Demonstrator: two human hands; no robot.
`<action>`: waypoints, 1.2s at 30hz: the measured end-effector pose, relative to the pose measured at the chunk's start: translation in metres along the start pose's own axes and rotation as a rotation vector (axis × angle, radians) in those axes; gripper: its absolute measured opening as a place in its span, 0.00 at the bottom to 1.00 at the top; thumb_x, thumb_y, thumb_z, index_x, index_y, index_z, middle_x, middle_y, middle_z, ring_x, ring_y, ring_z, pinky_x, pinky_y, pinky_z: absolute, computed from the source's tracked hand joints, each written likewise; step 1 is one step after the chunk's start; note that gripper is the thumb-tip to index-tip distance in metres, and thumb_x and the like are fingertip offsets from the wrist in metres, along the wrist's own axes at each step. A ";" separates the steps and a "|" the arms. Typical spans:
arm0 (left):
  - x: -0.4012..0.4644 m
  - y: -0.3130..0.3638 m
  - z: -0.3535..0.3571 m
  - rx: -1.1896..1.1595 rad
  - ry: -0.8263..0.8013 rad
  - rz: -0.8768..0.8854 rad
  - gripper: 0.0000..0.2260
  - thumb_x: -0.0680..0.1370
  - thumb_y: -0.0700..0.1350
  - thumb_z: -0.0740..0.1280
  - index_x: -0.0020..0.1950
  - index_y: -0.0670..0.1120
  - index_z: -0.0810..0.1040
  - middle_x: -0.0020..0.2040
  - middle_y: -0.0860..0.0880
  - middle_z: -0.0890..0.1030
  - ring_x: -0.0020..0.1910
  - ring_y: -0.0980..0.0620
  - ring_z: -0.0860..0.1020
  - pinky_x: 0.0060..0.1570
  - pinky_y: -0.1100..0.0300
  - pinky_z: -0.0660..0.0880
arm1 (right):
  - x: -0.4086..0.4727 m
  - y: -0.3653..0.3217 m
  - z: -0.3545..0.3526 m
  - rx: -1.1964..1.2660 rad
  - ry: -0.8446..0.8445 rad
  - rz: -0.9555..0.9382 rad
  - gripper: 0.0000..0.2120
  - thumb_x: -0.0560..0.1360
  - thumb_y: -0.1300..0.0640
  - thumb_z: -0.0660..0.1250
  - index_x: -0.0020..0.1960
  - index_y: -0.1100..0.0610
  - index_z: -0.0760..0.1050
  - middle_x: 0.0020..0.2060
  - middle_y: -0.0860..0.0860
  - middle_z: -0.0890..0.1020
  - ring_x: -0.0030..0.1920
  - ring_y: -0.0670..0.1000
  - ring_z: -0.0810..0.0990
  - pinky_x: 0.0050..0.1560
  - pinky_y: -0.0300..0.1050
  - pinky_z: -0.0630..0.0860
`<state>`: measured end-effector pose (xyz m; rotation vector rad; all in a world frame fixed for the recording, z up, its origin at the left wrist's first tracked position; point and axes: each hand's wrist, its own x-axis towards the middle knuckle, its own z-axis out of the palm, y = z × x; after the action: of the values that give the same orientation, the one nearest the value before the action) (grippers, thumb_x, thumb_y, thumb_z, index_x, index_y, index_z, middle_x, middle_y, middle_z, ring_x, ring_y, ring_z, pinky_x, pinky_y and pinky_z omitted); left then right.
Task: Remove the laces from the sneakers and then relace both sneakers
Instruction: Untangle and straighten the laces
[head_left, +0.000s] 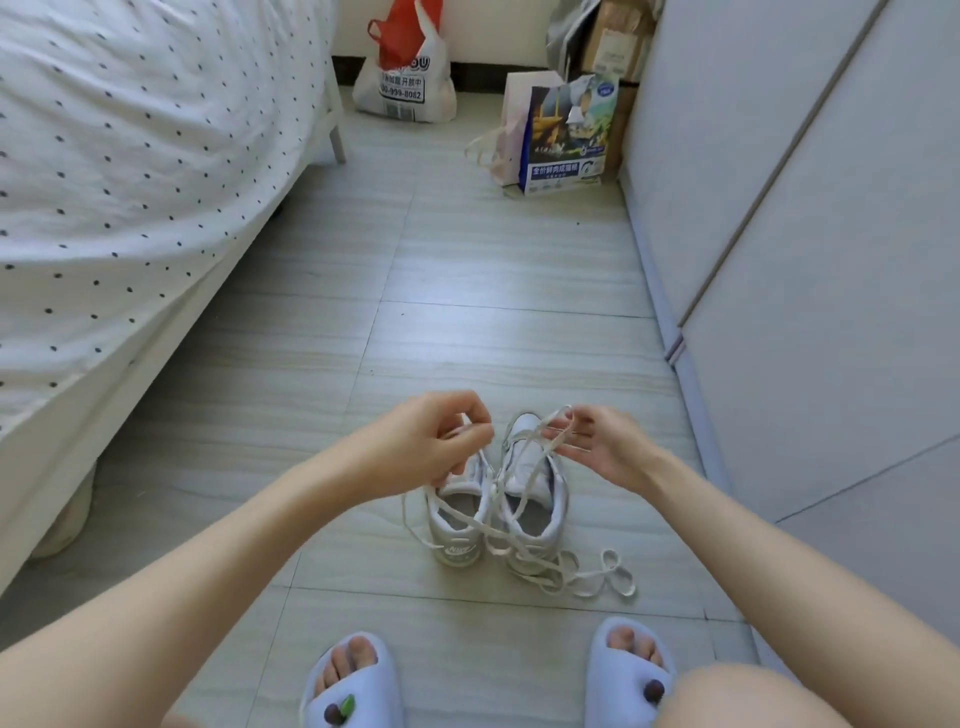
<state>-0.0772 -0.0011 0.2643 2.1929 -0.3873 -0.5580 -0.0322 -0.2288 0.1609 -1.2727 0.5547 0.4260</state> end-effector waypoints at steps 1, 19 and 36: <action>0.000 0.002 -0.001 0.045 0.030 0.012 0.07 0.78 0.49 0.63 0.40 0.55 0.74 0.29 0.54 0.76 0.24 0.60 0.71 0.29 0.68 0.68 | -0.008 -0.014 -0.002 0.065 -0.003 -0.037 0.12 0.78 0.65 0.56 0.38 0.60 0.71 0.39 0.57 0.80 0.42 0.55 0.82 0.44 0.45 0.77; -0.005 0.060 0.016 0.416 0.278 0.137 0.06 0.78 0.53 0.62 0.47 0.56 0.78 0.39 0.59 0.76 0.43 0.54 0.77 0.45 0.60 0.73 | -0.149 -0.211 -0.016 0.711 -0.020 -0.615 0.13 0.82 0.63 0.51 0.42 0.62 0.70 0.43 0.59 0.79 0.52 0.58 0.78 0.57 0.51 0.75; 0.004 0.055 0.008 0.472 0.307 0.097 0.07 0.78 0.52 0.62 0.50 0.55 0.79 0.43 0.56 0.78 0.46 0.54 0.77 0.45 0.60 0.74 | -0.178 -0.293 -0.017 0.872 -0.055 -0.735 0.16 0.81 0.65 0.49 0.38 0.62 0.68 0.39 0.59 0.77 0.43 0.58 0.78 0.65 0.53 0.70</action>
<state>-0.0826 -0.0413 0.3019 2.6419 -0.4929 -0.0701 -0.0045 -0.3167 0.4920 -0.5384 0.1468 -0.3783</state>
